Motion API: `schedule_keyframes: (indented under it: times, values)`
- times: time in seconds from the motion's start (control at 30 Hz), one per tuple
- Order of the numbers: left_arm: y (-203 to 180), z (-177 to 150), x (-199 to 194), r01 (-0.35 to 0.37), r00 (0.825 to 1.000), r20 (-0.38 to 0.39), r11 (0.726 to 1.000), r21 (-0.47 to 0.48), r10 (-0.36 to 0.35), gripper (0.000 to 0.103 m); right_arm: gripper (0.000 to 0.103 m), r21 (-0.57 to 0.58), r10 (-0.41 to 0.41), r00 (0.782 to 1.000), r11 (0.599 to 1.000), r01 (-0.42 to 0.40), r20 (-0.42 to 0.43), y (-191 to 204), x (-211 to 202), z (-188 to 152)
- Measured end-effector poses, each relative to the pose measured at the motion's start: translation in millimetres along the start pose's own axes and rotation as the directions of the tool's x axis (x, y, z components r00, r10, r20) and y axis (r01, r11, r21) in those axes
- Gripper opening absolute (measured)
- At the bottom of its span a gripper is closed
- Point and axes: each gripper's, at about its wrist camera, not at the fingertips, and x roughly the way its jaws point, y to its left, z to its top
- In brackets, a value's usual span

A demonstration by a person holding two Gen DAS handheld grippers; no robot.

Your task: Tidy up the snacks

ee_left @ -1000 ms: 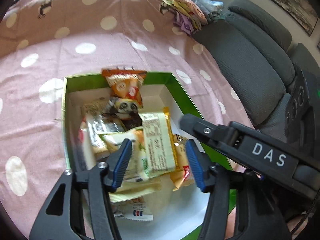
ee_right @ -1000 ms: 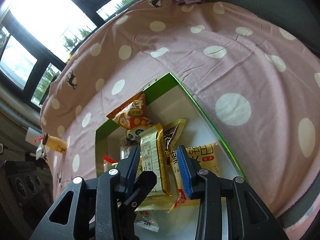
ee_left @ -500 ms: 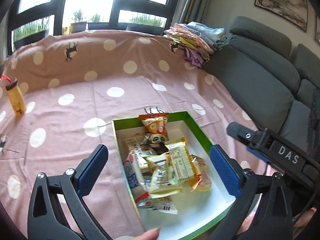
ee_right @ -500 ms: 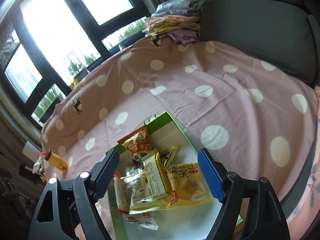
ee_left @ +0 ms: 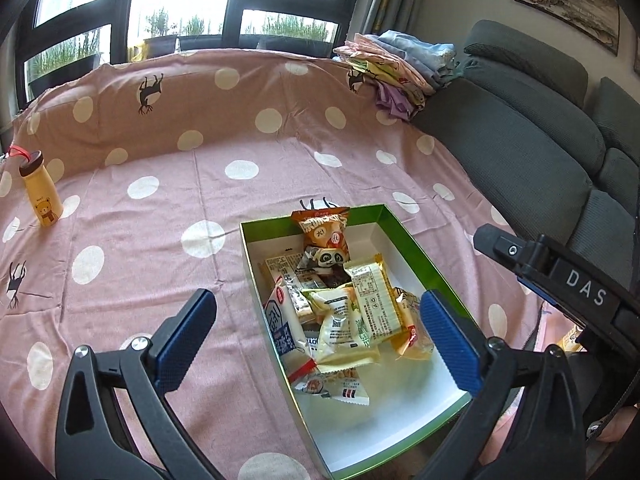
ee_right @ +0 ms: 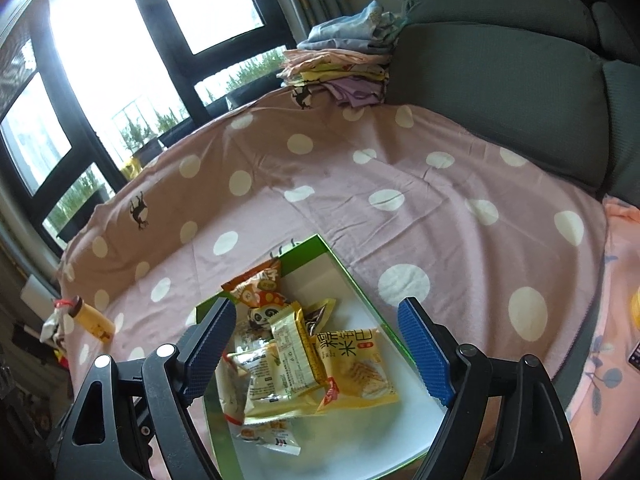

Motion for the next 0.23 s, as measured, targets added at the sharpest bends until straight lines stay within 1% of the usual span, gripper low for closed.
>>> schedule_keyframes:
  times: [0.1, 0.23]
  values:
    - [1.9, -1.2, 1.9, 0.008, 1.0, -0.014, 1.0, -0.012, -0.008, 0.102, 0.083, -0.002, -0.029, 1.0, 1.0, 0.029, 0.002, 0.5, -0.6, -0.7]
    - [4.6, -2.7, 1.7, 0.004, 1.0, -0.021, 1.0, -0.017, -0.004, 0.102, 0.083, -0.007, -0.047, 0.999, 0.999, 0.047, -0.003, 2.6, 0.2, -1.9]
